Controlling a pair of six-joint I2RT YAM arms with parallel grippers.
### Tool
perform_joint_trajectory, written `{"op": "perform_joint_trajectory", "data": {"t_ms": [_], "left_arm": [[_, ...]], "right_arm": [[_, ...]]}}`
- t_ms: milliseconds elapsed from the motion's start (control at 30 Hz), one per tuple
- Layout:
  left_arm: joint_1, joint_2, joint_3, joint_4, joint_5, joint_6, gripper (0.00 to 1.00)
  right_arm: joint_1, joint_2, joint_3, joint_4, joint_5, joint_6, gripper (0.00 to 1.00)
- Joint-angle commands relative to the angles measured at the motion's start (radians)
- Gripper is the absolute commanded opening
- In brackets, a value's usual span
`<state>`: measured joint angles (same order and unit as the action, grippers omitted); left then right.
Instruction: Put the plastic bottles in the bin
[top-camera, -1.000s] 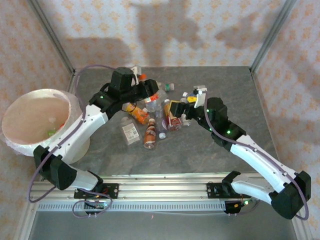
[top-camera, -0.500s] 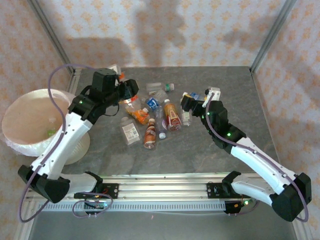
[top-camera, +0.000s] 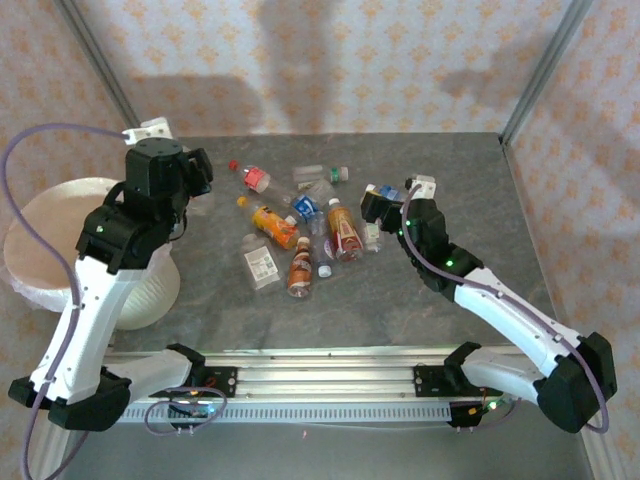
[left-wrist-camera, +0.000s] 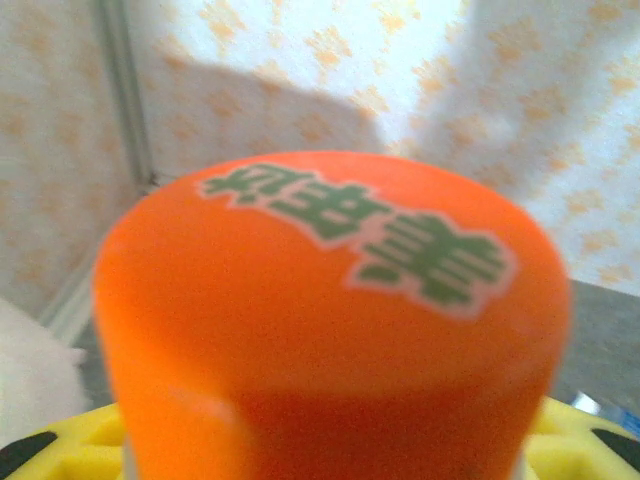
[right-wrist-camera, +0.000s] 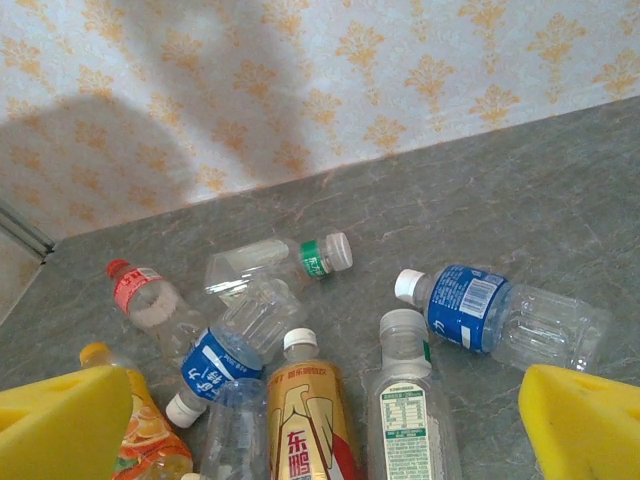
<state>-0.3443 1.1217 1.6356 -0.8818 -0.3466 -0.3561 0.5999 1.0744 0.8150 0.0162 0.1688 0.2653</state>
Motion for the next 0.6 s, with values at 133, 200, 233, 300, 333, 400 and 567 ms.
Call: {"op": "perform_joint_trajectory", "data": {"t_ms": [133, 200, 233, 300, 333, 400, 567], "left_arm": [[0.037, -0.073, 0.027, -0.045, -0.291, 0.139, 0.46], [0.046, -0.095, 0.018, -0.043, -0.357, 0.164, 0.46], [0.053, -0.108, 0.011, -0.037, -0.388, 0.174, 0.46], [0.066, -0.128, -0.001, -0.029, -0.439, 0.192, 0.46], [0.079, -0.136, -0.004, -0.031, -0.467, 0.195, 0.46], [0.104, -0.139, -0.005, -0.038, -0.495, 0.206, 0.47], [0.269, -0.063, 0.034, -0.137, -0.458, 0.196, 0.47]], "right_arm": [[-0.01, 0.01, 0.033, -0.007, 0.012, 0.017, 0.99], [-0.012, 0.014, 0.035, -0.007, 0.009, 0.021, 0.99], [-0.013, 0.017, 0.037, -0.007, 0.006, 0.02, 0.99], [-0.015, 0.023, 0.042, -0.007, 0.002, 0.022, 0.99], [-0.016, 0.026, 0.044, -0.007, 0.0, 0.022, 0.99], [-0.018, 0.034, 0.05, -0.007, -0.007, 0.025, 0.99], [-0.02, 0.05, 0.056, 0.008, -0.036, 0.035, 0.99]]}}
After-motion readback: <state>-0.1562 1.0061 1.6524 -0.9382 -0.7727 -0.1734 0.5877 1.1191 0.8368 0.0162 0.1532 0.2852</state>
